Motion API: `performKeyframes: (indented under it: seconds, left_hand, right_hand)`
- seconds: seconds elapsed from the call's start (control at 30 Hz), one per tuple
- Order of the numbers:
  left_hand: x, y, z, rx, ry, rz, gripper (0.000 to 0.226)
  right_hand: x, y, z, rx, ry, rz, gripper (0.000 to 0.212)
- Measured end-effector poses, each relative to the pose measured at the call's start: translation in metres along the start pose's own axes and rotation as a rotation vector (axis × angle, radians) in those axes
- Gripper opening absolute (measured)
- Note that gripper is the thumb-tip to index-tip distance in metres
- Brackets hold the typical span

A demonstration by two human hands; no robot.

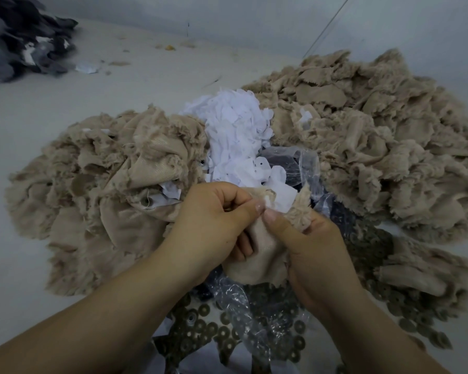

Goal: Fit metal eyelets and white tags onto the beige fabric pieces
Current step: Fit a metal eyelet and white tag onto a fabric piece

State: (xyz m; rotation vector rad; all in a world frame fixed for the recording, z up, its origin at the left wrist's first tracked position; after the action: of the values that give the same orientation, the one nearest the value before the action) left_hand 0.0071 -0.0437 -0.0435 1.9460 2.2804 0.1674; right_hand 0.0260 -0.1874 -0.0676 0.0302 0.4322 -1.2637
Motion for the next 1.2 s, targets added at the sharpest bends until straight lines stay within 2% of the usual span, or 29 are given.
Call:
performKeyframes:
  seconds: [0.13, 0.27, 0.37, 0.57, 0.7, 0.9, 1.07, 1.2]
  left_hand:
    - [-0.001, -0.002, 0.001, 0.080, -0.116, 0.011, 0.020]
    - [-0.001, -0.003, 0.004, 0.131, -0.180, 0.012, 0.019]
    - [-0.002, -0.003, 0.004, 0.134, -0.197, 0.023, 0.019]
    - [-0.001, -0.004, 0.002, 0.081, -0.159, 0.050, 0.015]
    - [0.000, -0.004, 0.004, 0.009, -0.042, 0.005, 0.016]
    - [0.000, -0.005, 0.004, -0.040, 0.000, -0.026, 0.016]
    - [-0.001, -0.006, 0.005, 0.036, -0.064, -0.025, 0.017]
    - [-0.004, -0.007, 0.003, 0.104, -0.201, -0.035, 0.013]
  right_hand:
    - [-0.005, -0.004, 0.005, -0.089, 0.166, 0.098, 0.021]
    - [-0.014, -0.006, 0.008, -0.126, 0.253, 0.188, 0.032]
    - [-0.015, -0.007, 0.008, -0.125, 0.274, 0.217, 0.032]
    - [-0.006, -0.006, 0.009, -0.050, 0.156, 0.087, 0.019]
    - [0.001, -0.002, 0.002, -0.013, 0.029, -0.045, 0.023]
    - [0.004, -0.001, -0.003, -0.011, -0.015, -0.057, 0.023]
    - [0.004, 0.000, -0.005, 0.019, -0.032, -0.072, 0.019]
    - [-0.004, -0.004, 0.000, 0.005, 0.072, 0.064, 0.029]
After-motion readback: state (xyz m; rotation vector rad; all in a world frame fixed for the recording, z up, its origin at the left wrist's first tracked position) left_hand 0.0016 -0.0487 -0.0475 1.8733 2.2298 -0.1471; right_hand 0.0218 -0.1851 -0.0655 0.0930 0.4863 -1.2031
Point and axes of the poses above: each hand's wrist, its own y-axis towards the middle knuckle, its own x-axis out of the back of the hand, z = x × y, the point moved 3 cm from there along y, towards the middle knuckle, and after that the axes turned 9 degrees about -x, right-handed, at the moved point
